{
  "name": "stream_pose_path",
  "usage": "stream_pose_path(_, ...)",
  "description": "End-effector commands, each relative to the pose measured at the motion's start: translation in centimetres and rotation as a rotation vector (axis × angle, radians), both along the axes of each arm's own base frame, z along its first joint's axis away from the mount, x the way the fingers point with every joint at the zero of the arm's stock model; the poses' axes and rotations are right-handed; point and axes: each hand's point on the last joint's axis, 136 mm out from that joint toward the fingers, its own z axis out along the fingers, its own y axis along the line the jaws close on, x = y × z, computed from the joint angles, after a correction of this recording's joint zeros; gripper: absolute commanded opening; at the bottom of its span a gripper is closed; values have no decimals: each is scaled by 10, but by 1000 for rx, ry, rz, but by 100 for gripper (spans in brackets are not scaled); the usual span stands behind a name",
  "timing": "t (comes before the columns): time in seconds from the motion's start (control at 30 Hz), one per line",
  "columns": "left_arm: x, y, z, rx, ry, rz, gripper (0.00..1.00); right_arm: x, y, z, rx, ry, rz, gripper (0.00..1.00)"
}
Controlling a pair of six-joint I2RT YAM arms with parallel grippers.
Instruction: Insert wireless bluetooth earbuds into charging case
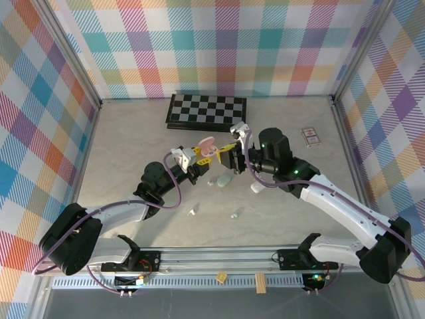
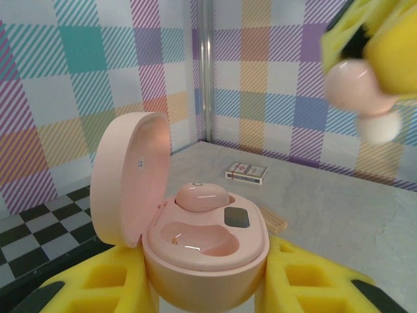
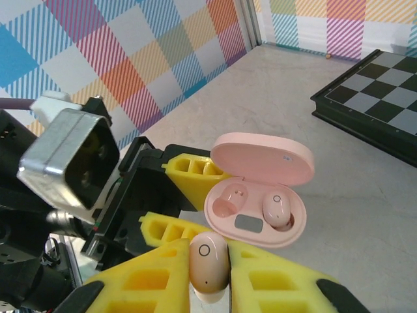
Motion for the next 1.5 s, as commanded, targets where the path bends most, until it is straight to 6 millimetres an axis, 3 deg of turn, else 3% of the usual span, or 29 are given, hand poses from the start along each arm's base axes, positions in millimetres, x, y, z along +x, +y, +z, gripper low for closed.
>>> stream_pose_path(0.0,2,-6,15,12,-62,9,25,4,13,16,26,-55,32,18)
stream_pose_path(0.57,-2,-7,15,23,-71,1,25,30,44,-4,13,-36,24,18)
stream_pose_path(0.97,2,-4,22,-16,-69,30,25,25,41,-21,-13,-9,0,22)
stream_pose_path(1.2,0,-8,21,-22,-71,5,25,19,29,-2,16,-24,-30,40)
stream_pose_path(1.47,-2,-6,15,-3,-79,4,25,7,12,22,55,-47,-51,50)
